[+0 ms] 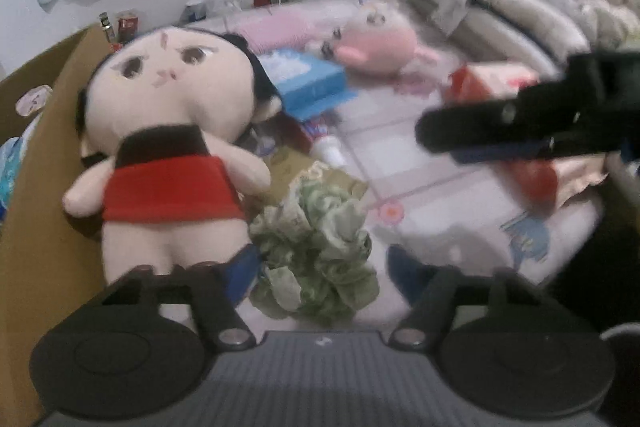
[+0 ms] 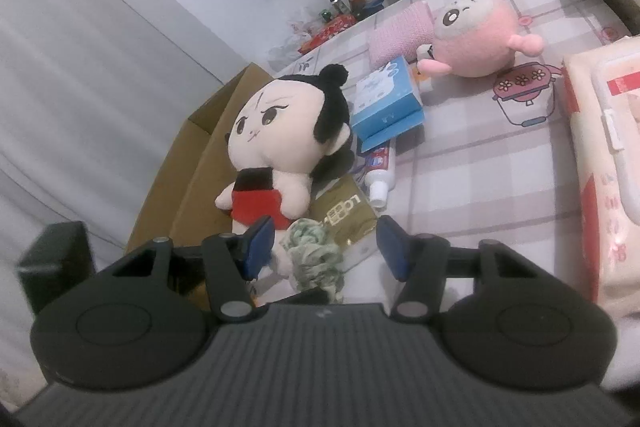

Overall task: Organize soft objects
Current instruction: 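Move both tools back over the bed toward the remaining items, then grasp the green scrunchie with the left tool while the right tool grasps the gold LOTTE box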

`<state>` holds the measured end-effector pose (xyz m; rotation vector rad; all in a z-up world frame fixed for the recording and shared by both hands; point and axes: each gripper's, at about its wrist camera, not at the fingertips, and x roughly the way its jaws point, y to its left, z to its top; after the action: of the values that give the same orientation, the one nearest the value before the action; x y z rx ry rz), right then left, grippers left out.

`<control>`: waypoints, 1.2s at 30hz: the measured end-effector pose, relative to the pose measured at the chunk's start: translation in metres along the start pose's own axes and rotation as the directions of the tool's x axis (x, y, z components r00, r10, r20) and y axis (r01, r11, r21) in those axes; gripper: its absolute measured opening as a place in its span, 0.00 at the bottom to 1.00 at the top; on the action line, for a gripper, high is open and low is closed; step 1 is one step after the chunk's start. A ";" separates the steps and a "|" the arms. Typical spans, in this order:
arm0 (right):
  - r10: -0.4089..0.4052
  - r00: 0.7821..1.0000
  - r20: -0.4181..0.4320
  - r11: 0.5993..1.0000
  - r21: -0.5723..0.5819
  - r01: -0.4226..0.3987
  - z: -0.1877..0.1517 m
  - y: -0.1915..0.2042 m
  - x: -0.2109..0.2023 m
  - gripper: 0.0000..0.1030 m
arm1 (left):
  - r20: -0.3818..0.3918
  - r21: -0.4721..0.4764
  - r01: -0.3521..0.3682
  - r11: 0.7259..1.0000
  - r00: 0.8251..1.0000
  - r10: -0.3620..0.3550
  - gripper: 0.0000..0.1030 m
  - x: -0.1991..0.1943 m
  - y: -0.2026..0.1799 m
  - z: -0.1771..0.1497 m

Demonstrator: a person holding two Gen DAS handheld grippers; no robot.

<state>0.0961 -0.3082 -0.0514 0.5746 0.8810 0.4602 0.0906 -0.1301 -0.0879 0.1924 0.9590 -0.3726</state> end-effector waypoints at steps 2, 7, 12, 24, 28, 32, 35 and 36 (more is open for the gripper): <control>0.002 1.000 -0.006 1.000 0.002 -0.002 0.004 -0.004 0.001 0.55 | -0.009 0.028 -0.017 0.999 1.000 0.017 0.49 0.006 -0.004 -0.002; -0.012 0.999 -0.034 1.000 -0.008 0.012 0.010 -0.014 0.009 0.56 | -0.008 0.044 -0.041 0.998 0.999 0.041 0.15 0.004 -0.001 -0.003; -0.042 0.996 -0.078 0.997 -0.073 0.036 0.014 -0.007 0.028 0.56 | -0.073 0.074 -0.030 0.997 0.997 0.036 0.13 -0.015 0.007 -0.011; -0.186 0.958 -0.220 0.935 -0.340 0.103 0.012 0.024 0.106 0.57 | -0.103 0.175 -0.052 0.983 0.992 0.071 0.28 -0.019 0.012 -0.037; -0.231 0.949 -0.216 0.913 -0.384 0.135 0.006 0.028 0.114 0.51 | -0.088 0.193 -0.051 0.980 0.994 0.069 0.36 -0.019 0.010 -0.040; -0.263 0.939 -0.223 0.920 -0.351 0.175 0.001 0.021 0.096 0.51 | -0.079 0.205 -0.059 0.977 0.994 0.077 0.56 -0.016 0.007 -0.037; -0.291 0.932 -0.215 0.926 -0.307 0.219 -0.008 0.010 0.073 0.52 | -0.080 0.198 -0.054 0.979 0.994 0.071 0.65 -0.012 0.007 -0.035; -0.297 0.930 -0.214 0.928 -0.294 0.229 -0.011 0.007 0.065 0.54 | -0.081 0.192 -0.047 0.980 0.995 0.064 0.66 -0.010 0.007 -0.034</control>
<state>0.1223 -0.2611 -0.0906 0.1447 1.1063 0.4010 0.0623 -0.1104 -0.0986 0.4116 1.0017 -0.4074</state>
